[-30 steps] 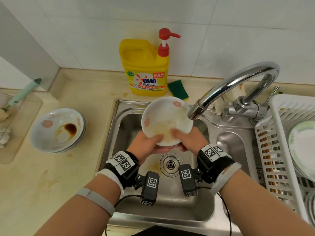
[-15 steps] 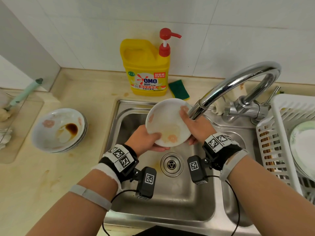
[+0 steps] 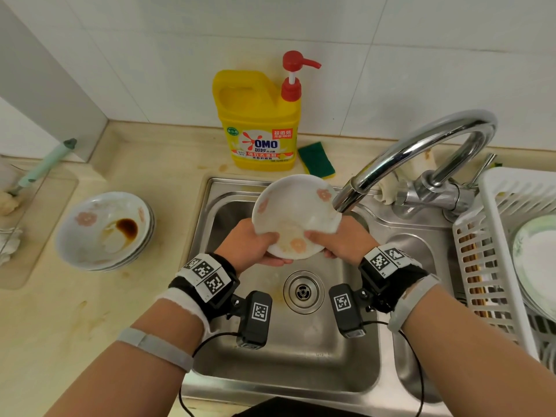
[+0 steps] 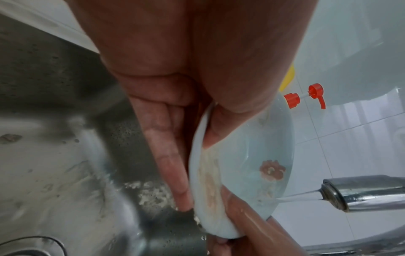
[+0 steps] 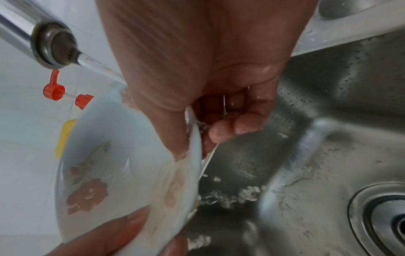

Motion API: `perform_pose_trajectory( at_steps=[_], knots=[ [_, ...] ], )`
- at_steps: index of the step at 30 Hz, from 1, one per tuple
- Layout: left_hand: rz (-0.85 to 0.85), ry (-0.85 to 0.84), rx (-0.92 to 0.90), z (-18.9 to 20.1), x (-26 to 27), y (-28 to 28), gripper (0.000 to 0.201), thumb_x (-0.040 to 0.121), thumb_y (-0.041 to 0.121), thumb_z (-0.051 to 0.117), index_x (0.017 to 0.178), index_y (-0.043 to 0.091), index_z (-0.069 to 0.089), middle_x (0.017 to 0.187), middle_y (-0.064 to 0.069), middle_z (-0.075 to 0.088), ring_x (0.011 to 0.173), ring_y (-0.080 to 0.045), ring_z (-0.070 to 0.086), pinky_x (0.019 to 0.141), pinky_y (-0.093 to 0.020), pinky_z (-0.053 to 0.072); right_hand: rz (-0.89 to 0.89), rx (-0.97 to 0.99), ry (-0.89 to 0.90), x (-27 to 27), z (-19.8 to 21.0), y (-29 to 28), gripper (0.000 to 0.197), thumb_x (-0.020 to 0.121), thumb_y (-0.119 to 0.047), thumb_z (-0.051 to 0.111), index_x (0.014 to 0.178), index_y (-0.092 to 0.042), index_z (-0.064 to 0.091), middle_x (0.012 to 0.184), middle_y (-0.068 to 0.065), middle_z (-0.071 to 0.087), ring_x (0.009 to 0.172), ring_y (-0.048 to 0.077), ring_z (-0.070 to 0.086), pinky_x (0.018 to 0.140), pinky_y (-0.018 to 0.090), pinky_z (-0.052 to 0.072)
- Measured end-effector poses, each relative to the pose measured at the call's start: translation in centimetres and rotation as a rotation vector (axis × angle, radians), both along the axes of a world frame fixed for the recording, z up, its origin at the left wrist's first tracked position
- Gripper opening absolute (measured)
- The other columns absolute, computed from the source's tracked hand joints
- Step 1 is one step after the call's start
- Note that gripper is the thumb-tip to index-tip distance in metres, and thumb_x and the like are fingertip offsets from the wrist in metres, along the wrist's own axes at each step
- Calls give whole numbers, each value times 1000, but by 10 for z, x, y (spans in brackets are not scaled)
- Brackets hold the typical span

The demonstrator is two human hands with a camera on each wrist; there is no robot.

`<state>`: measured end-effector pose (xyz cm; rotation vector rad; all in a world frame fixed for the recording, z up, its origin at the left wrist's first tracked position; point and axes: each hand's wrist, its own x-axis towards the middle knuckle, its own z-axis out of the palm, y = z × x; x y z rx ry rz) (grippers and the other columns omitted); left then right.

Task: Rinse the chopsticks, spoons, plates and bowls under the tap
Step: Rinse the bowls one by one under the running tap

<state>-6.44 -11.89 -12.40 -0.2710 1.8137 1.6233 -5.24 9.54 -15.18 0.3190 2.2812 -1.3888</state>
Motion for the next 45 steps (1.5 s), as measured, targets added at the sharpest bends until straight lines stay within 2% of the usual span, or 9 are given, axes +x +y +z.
perform_pose_trajectory(
  at_steps=[3,9,16,21,25,29,34,42,45],
  knots=[
    [-47,34,-56,0,-3,-1,32,96,-2,52,125,12,52,115,-17,67,82,-37,76,74,-48,64,-110,2,4,-3,1,0,25,93,-40,70,94,-15,69,70,8,74,59,23,72,61,34,62],
    [-104,62,-106,0,-5,-2,34,97,-1,50,128,13,50,114,-13,67,81,-35,77,76,-48,63,-208,-3,6,-8,8,-1,57,92,-71,51,92,-16,66,70,14,75,62,29,75,64,41,64],
    [-95,195,-202,-7,-6,-7,26,99,7,52,123,17,53,107,-5,68,76,-24,77,70,-40,65,-96,-4,28,0,-9,2,29,98,-38,64,106,-11,70,82,9,77,69,24,76,74,43,64],
    [-19,267,-228,-18,-2,-6,25,99,16,61,124,14,58,106,-8,71,78,-20,75,63,-24,60,-148,-115,-7,5,-11,-4,14,97,-28,68,100,-15,67,82,10,75,65,19,73,64,27,61],
    [94,139,-126,-24,7,3,29,96,23,68,119,6,63,90,-8,73,69,-15,71,64,-25,57,-212,-245,-42,13,-14,-14,12,98,-26,67,99,-14,67,80,14,74,65,19,70,69,34,61],
    [111,-35,64,-26,16,13,30,99,21,65,127,9,60,96,-15,72,72,-21,70,69,-33,58,-255,-338,-100,18,-24,-22,30,97,-29,69,110,-2,69,74,10,72,61,16,67,71,36,57],
    [66,-105,148,-24,14,8,34,101,6,56,135,7,52,112,-26,71,90,-38,75,73,-39,63,-205,-180,-109,10,-14,-8,31,96,-35,69,94,-4,70,70,11,71,57,16,67,59,29,57],
    [0,-63,93,-21,11,6,34,99,3,55,132,5,53,107,-25,73,87,-39,75,71,-41,64,-149,56,-67,-8,-1,5,61,95,-67,50,87,-10,69,67,9,75,61,25,75,53,29,53],
    [-10,-31,57,-20,10,6,31,98,3,57,129,4,55,104,-24,73,84,-38,76,70,-40,64,-143,100,-6,-5,-4,3,63,96,-67,48,80,-9,68,63,10,73,58,27,73,53,30,53]
  ],
)
